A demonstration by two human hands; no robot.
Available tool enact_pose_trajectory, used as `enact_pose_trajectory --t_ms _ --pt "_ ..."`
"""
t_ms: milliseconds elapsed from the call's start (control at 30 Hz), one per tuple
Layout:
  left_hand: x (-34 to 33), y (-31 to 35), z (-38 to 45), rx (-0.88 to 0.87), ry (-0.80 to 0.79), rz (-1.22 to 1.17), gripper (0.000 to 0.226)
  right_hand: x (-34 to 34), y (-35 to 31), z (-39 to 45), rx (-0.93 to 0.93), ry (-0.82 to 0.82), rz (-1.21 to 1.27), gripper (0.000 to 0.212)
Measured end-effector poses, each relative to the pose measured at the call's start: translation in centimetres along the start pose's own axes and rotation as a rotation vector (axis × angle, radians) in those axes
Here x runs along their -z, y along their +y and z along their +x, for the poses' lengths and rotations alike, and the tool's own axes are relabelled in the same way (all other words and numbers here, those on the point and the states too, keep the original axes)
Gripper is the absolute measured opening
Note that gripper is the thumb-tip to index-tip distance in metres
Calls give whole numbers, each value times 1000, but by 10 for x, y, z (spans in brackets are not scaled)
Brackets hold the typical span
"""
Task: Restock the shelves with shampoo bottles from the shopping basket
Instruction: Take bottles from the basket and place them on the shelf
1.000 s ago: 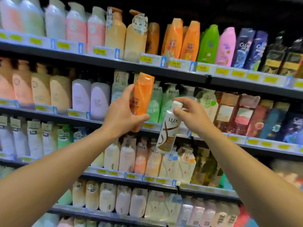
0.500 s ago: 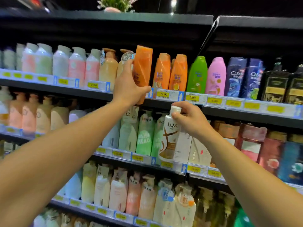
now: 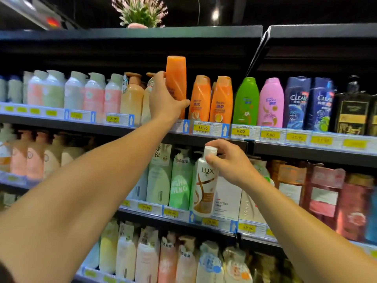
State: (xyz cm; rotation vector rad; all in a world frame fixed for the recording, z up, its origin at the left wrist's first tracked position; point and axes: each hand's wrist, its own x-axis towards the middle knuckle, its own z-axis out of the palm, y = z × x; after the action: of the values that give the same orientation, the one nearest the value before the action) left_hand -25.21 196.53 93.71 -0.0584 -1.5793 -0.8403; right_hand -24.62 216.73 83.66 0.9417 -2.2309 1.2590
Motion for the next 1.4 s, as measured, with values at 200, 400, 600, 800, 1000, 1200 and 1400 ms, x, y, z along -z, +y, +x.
enact_pose_trajectory --t_ms 200,400,600,800,1000,1200,1400 --pt "-7 -4 1 36 -96 144 77 -2 8 6 31 3 -41 26" --pt "-14 -4 10 91 -225 354 70 -8 8 7 42 -8 -19 26" --pt "-14 -4 9 92 -261 417 69 -11 5 6 46 -14 -25 28" --pt "-12 -4 10 63 -324 412 68 -14 5 2 34 -21 -34 29" --pt "-9 -2 10 56 -349 422 70 -16 0 -3 17 -24 -31 31" --pt "-4 1 8 55 -346 465 71 -16 -8 -5 21 -14 -39 32" --pt "32 8 -8 -49 -332 413 62 -19 -17 -5 42 -11 -16 29"
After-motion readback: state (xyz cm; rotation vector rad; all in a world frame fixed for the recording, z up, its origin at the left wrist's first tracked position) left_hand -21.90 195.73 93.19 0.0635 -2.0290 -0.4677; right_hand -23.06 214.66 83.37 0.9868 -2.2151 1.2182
